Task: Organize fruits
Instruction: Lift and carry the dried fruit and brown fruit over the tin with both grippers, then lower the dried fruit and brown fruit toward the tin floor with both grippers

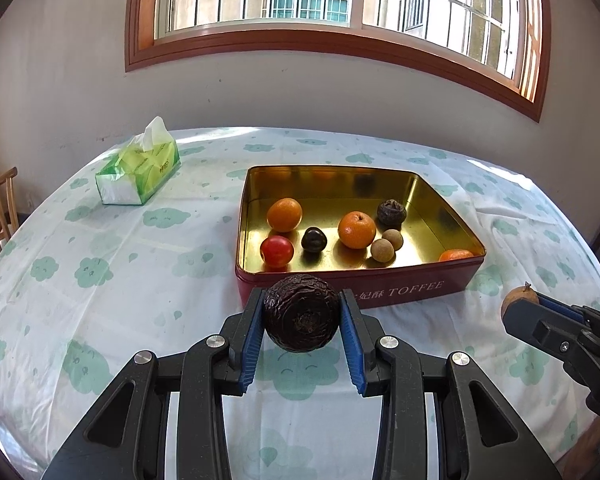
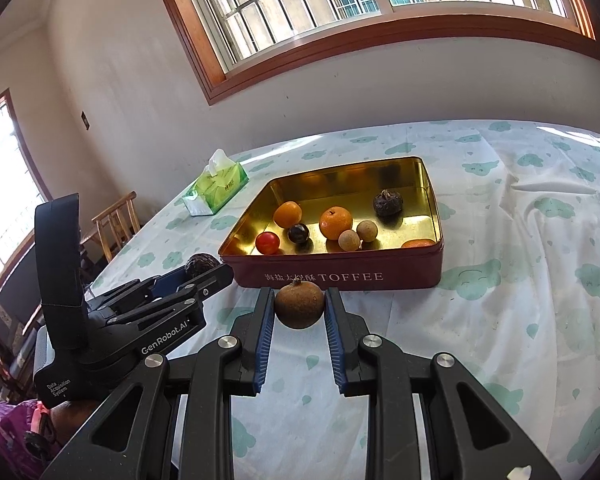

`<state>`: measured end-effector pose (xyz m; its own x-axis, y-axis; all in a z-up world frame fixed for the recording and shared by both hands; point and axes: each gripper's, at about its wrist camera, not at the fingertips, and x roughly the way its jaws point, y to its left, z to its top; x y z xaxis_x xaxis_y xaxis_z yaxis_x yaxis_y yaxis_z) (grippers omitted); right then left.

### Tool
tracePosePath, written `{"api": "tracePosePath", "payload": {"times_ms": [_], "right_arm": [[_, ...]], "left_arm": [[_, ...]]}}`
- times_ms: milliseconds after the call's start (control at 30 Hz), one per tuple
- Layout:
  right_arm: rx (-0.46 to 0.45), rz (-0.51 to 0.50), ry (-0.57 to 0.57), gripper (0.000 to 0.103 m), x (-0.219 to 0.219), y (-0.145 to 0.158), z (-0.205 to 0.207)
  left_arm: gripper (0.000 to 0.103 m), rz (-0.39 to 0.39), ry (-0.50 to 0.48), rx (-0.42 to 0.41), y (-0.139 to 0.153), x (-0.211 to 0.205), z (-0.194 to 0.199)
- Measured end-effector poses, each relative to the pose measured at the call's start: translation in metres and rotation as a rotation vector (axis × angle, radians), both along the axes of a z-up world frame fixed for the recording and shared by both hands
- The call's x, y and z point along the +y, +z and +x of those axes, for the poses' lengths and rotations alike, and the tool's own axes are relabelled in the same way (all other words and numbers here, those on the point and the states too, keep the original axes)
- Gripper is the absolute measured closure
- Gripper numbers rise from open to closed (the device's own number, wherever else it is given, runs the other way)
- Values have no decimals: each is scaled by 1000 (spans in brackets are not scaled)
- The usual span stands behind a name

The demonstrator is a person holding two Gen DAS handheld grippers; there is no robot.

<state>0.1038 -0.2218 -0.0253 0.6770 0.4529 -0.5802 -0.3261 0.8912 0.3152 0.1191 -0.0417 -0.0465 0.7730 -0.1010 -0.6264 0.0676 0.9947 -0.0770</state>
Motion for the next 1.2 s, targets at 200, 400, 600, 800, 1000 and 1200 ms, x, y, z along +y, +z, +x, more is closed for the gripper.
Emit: {"api": "tracePosePath", "payload": {"times_ms": [200,400,600,800,1000,1200], "right_arm": [[-5,1,-1,79,0,4,6],[-13,-1,3,79,1,8,13],[-17,-3,6,79,2,11,19],[-21,-4,10,79,4,14,33],[-22,-7,13,79,6,14,47],[-23,-7,10,79,4,11,59]], "left_arm": [[66,9,-2,-9,4,0,5],[66,15,-3,-14,8,0,11],[66,19,0,-22,13,2,22],[66,19,3,-23,15,3,33],[66,18,0,-31,18,1,47],[66,12,-1,-30,19,-2,61]]}}
